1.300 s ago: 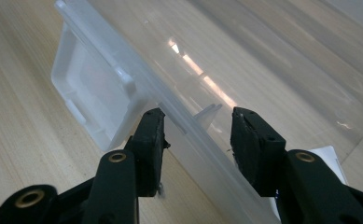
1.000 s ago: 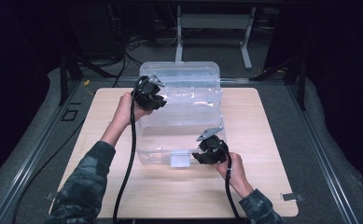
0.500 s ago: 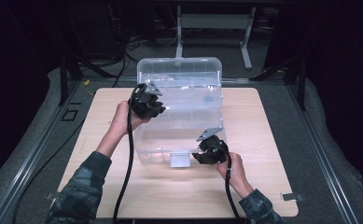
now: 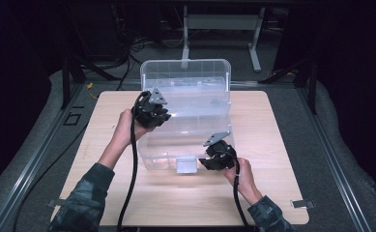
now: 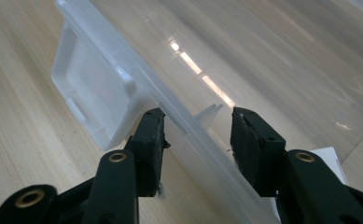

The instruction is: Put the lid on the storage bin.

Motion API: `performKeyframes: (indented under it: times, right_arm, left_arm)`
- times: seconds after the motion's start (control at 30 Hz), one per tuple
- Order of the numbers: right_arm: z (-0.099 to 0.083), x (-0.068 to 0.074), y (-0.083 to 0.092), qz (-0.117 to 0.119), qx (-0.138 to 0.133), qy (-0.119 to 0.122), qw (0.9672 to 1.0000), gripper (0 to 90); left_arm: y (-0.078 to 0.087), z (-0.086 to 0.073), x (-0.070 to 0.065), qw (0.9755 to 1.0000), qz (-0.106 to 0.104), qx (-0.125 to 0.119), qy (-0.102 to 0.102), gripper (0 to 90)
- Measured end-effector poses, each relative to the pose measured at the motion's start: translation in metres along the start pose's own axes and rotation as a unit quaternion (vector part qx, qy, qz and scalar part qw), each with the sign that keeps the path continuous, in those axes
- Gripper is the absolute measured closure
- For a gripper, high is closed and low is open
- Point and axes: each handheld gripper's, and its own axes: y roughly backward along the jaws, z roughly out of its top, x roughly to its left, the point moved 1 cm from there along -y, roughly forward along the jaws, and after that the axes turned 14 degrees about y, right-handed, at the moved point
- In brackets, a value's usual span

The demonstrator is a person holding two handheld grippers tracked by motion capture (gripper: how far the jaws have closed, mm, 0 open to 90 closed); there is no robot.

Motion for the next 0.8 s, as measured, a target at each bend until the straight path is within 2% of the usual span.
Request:
performKeyframes:
  times: [0.8]
  right_arm:
    - [0.000,0.000,0.000,0.001,0.000,0.003,1.0000,55.3]
  left_arm:
    - [0.009,-0.024,-0.018,0.9998,0.003,-0.018,0.001,73.5]
